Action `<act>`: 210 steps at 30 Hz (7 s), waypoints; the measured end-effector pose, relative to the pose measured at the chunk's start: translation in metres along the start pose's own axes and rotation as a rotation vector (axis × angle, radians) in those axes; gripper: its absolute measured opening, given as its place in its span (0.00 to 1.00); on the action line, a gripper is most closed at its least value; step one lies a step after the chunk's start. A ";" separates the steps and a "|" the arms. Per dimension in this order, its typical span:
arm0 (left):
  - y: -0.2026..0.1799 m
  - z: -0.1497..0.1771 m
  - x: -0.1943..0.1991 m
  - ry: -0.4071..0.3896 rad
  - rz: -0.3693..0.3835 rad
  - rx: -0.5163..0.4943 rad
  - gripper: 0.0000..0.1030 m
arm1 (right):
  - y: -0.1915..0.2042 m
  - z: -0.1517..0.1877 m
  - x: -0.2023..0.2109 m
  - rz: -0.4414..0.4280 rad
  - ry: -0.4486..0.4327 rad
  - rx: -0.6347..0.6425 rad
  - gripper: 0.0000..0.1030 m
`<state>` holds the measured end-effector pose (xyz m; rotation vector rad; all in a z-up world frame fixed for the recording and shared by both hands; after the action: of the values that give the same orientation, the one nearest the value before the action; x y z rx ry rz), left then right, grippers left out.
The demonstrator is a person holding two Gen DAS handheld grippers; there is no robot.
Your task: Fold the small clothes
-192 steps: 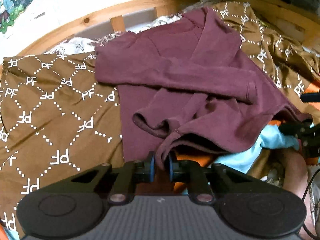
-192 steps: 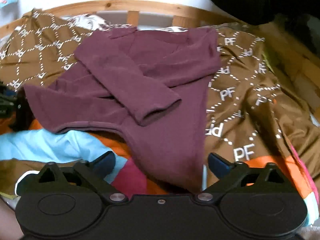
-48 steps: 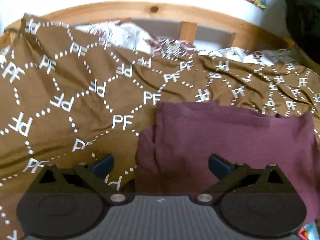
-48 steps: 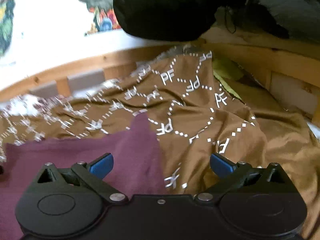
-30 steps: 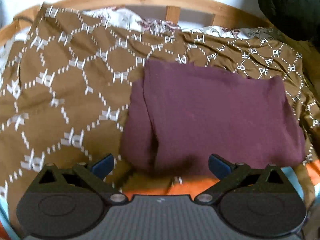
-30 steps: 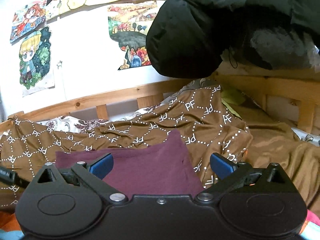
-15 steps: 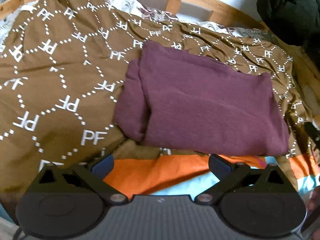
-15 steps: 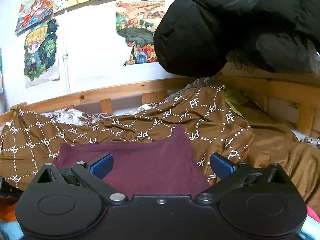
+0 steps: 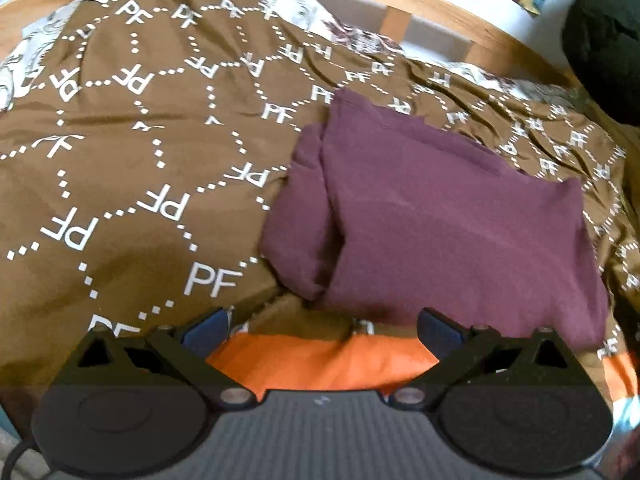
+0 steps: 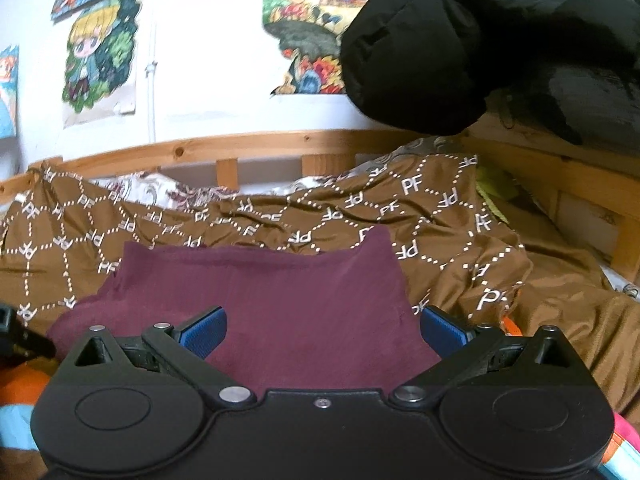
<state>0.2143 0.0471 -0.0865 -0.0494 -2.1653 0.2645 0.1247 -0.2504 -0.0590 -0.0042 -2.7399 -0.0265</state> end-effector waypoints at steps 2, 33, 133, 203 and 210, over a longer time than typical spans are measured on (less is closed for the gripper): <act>0.001 -0.001 -0.005 -0.008 -0.034 0.013 0.99 | 0.004 0.002 -0.003 -0.006 0.018 0.024 1.00; 0.030 -0.028 -0.066 -0.045 0.035 0.257 0.99 | 0.074 0.030 -0.098 -0.022 0.203 0.256 0.99; -0.231 0.031 0.051 -0.310 0.334 -0.724 0.99 | -0.145 -0.016 -0.049 0.108 0.012 -0.423 0.99; -0.141 0.010 -0.010 -0.204 0.487 -0.206 0.49 | -0.097 0.010 -0.068 0.100 0.218 -0.286 0.10; -0.149 0.016 -0.041 -0.108 0.450 -0.208 0.49 | -0.091 0.007 -0.056 0.127 0.175 -0.247 0.30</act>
<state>0.2338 -0.1065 -0.0977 -0.6582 -2.2620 0.2998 0.1726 -0.3409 -0.0887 -0.2339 -2.5389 -0.3140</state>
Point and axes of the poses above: each gripper's, at about its wrist camera, not at the fingertips, and x roughly against the way its jaws point, y to its left, z to its underside, the point moved 4 cm from there along -x, roughly the way its jaws point, and after that the axes turned 3 degrees about -x, right-handed, at the moved point
